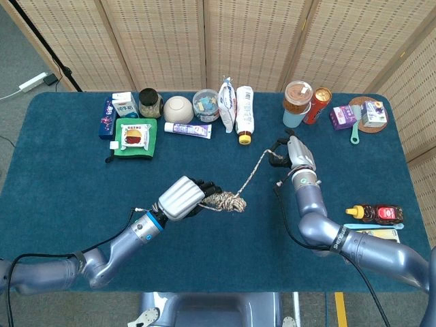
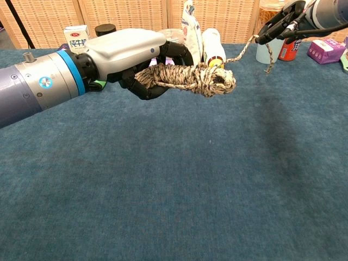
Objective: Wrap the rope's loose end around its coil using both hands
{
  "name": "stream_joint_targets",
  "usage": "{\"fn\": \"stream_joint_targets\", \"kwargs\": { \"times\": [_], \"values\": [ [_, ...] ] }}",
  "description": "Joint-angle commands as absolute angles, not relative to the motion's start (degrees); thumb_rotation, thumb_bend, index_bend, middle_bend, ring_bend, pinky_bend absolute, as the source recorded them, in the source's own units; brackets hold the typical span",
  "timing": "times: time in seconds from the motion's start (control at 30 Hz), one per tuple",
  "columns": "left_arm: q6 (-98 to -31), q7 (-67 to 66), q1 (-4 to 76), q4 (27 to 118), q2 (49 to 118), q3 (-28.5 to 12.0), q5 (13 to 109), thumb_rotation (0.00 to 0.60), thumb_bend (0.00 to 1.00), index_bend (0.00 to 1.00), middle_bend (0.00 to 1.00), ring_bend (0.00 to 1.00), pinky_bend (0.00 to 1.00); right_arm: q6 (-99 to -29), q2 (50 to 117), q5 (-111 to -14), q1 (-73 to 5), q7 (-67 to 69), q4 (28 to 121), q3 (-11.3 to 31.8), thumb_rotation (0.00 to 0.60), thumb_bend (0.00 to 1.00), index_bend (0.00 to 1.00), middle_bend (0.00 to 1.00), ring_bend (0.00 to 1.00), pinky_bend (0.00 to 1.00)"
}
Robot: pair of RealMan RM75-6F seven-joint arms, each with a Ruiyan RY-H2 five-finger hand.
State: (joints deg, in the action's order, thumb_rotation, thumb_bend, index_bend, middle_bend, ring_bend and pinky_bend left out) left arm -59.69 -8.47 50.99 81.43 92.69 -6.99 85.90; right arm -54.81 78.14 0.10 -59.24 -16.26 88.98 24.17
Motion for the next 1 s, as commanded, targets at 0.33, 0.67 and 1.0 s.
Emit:
{"fn": "stream_joint_targets", "kwargs": {
  "times": [0.33,0.67,1.0],
  "values": [
    [-58.49,-7.82,51.31,82.84,94.40,-11.63,79.32,0.600,0.65,0.51,0.40,0.50,0.69,-54.99,78.57,-4.21,-56.17,-16.50,94.39,21.56,0.600,0.59,0.70,0.04,0.00,0.00],
    [-58.57,-10.99,51.71,81.52,95.82,-14.48,74.70,0.600,0.65,0.51,0.40,0.50,0.70,-55.16,75.65,-8.63,-52.73,-15.92,102.72,19.00,0.600,0.59,0.70,0.05,0.00,0.00],
    [-58.28,-10.65,52.04,80.12,96.57,-16.04,72.18,0.600,0.65,0.51,0.40,0.50,0.69,-55.20,74.22,-13.52,-50.11,-15.27,107.92,16.00,0.600,0.59,0.70,0.05,0.00,0.00]
  ]
}}
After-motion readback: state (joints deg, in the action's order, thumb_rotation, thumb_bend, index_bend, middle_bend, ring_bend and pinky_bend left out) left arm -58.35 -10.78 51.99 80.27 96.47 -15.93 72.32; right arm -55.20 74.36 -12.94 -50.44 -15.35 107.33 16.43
